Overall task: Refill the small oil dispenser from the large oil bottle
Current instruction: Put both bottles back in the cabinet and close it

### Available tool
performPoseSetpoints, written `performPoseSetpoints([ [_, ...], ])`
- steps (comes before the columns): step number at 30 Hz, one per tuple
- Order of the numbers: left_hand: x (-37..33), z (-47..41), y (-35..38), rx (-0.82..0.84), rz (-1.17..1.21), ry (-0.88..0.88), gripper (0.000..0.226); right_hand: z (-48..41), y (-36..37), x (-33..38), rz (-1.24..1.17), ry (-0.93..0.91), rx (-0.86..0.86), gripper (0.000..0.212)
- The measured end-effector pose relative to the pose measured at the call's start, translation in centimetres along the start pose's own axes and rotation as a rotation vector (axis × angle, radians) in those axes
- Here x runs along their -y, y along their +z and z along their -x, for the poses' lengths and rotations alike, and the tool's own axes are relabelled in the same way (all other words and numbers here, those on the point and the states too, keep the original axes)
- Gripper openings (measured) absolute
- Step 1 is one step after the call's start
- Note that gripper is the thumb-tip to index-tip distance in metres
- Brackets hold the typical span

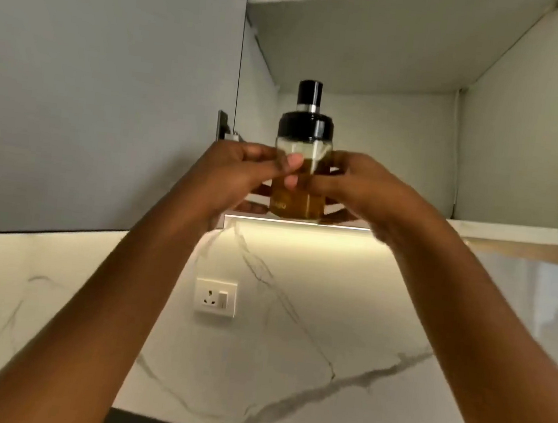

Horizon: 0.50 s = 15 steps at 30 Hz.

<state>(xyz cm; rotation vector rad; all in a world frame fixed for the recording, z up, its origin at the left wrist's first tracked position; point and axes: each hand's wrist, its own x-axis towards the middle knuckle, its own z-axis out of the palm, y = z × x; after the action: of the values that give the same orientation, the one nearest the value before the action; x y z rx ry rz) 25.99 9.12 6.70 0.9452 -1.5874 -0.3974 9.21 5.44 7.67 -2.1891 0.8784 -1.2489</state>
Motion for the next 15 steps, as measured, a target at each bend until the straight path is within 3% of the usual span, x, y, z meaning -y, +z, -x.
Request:
performPoseSetpoints([
  [6,0.8,-8.3,0.6,0.003,0.039,-0.112,0.046,-8.2,-3.3,-1.0,0.064,0.106,0.07,0.032],
  [15,5.6,-13.2,3.3,0.067,0.081,-0.257,0.047,-13.0,-3.4,-6.7,-0.025,0.292,0.145,0.049],
])
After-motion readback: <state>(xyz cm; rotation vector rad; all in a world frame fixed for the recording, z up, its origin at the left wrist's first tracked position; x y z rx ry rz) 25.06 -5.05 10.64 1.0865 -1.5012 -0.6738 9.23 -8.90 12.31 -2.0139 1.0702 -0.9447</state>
